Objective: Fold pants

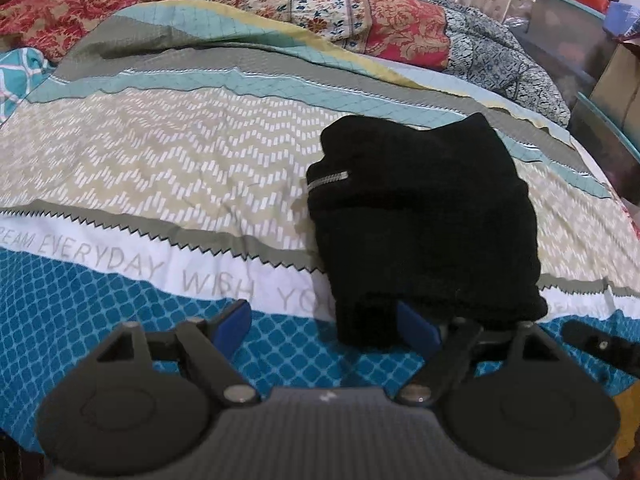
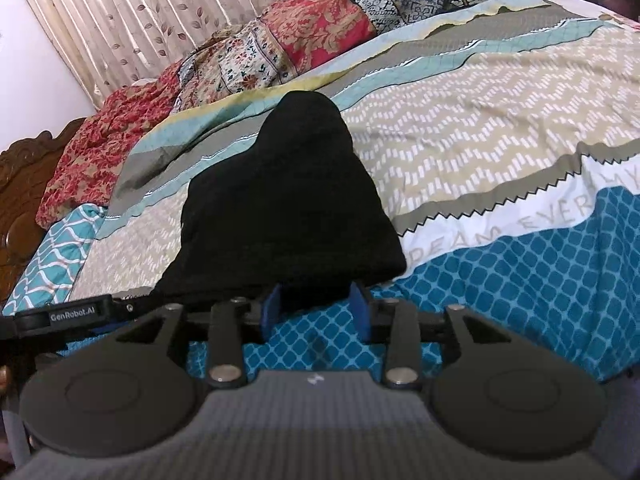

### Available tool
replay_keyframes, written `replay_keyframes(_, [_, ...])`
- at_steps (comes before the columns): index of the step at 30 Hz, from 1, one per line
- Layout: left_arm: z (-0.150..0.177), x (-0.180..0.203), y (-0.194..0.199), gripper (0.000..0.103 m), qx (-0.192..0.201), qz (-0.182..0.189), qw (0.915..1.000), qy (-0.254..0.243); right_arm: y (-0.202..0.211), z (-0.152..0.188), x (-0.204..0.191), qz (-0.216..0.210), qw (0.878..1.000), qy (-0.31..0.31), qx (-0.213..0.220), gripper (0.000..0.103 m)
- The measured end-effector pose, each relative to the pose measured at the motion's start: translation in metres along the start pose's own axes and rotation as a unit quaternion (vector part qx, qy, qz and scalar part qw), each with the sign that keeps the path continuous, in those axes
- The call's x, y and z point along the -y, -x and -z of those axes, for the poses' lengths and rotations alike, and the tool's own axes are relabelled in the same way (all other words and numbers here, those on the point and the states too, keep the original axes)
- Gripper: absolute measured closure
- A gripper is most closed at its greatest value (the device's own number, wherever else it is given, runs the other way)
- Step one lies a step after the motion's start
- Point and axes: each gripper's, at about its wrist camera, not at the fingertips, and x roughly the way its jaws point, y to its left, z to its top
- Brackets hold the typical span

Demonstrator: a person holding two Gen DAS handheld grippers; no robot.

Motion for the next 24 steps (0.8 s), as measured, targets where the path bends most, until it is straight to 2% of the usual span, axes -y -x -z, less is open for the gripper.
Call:
replay_keyframes(9, [0.004, -0.008, 0.002, 0.019, -0.002, -0.016, 0.9999, 0.005, -0.003, 0.002, -0.001, 0.004, 1.000, -0.011, -0.002, 0.058])
replay_keyframes(16, [0.009, -0.011, 0.000, 0.017, -0.010, -0.015, 0.9998, 0.009, -0.008, 0.009, -0.006, 0.003, 1.000, -0.010, -0.020, 0.056])
replay_keyframes(24, [0.023, -0.016, -0.008, 0.015, -0.044, 0.038, 0.9975, 0.039, -0.016, 0.017, -0.008, 0.011, 0.998, -0.018, -0.054, 0.053])
